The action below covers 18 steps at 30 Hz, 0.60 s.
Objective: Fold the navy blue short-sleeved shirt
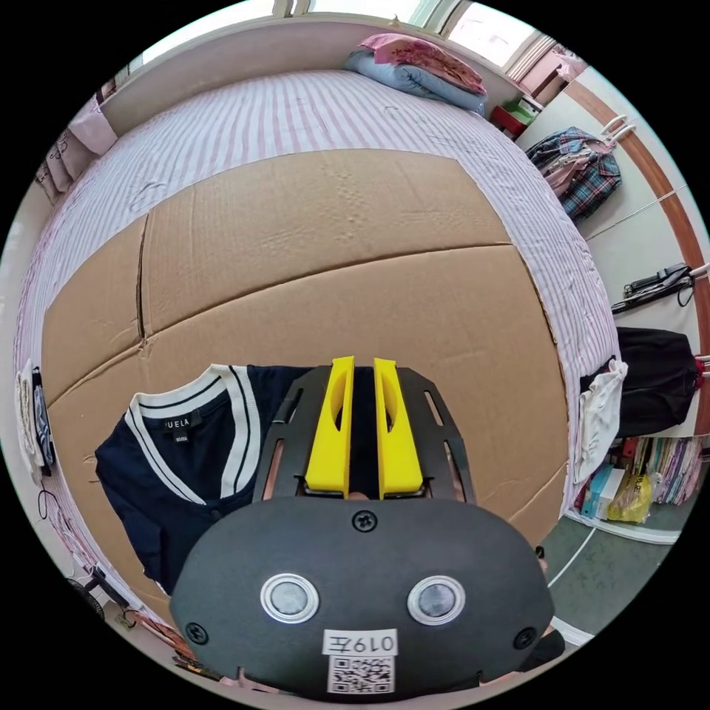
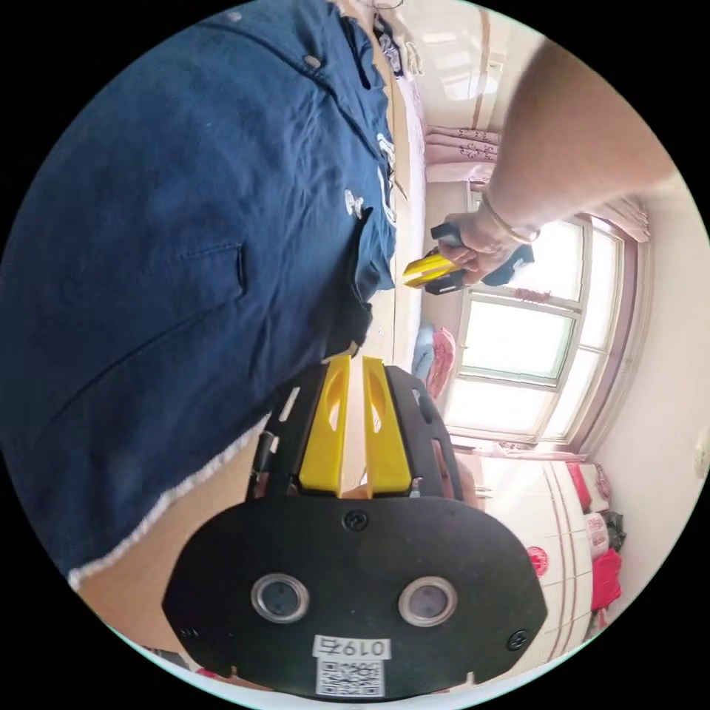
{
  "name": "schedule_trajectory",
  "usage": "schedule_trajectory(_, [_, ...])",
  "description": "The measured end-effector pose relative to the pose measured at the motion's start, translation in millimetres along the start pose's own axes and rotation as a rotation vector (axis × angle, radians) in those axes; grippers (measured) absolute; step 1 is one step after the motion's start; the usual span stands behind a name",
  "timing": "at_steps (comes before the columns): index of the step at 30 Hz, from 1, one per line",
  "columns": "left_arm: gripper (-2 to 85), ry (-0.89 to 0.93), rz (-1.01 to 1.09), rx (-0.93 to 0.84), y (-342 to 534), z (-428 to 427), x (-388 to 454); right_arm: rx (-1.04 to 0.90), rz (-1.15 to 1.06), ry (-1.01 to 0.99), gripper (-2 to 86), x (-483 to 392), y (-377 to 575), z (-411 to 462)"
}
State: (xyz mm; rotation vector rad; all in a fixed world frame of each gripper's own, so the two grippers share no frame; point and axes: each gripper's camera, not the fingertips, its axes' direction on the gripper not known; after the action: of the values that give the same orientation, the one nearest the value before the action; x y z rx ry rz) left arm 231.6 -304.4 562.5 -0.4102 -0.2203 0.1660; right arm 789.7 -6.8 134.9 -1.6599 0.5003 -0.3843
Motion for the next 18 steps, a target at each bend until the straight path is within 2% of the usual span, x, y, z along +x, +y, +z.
schedule_trajectory(3, [1.0, 0.049, 0.021, 0.038, 11.8, -12.8, -20.5, 0.063, 0.154, -0.114, 0.5, 5.6, 45.5, 4.5])
schedule_trajectory(5, [1.2, 0.114, 0.057, 0.075, 24.4, -20.2, -33.4, 0.152, 0.387, -0.196, -0.6, 21.5, 84.3, 12.7])
schedule_trajectory(6, [1.4, 0.163, 0.083, 0.112, 34.9, -24.8, -43.0, 0.166, 0.454, -0.211, -0.7, 25.9, 93.3, 16.7])
schedule_trajectory(8, [1.6, 0.208, 0.121, 0.149, 49.8, -27.3, -55.4, 0.182, 0.725, -0.241, -0.8, 40.8, 126.5, 33.2])
schedule_trajectory(11, [2.3, 0.243, 0.186, 0.097, 65.3, -14.7, -67.2, 0.283, 0.923, -0.404, -0.6, 42.1, 165.8, 44.6])
schedule_trajectory(14, [3.7, 0.276, 0.202, 0.04, 74.0, 0.6, -80.8, 0.317, 0.985, -0.611, 0.3, 24.9, 183.8, 68.6])
schedule_trajectory(18, [6.9, 0.288, 0.194, 0.06, 85.1, 1.1, -107.3, 0.288, 0.965, -0.616, 5.6, 9.3, 187.0, 74.4])
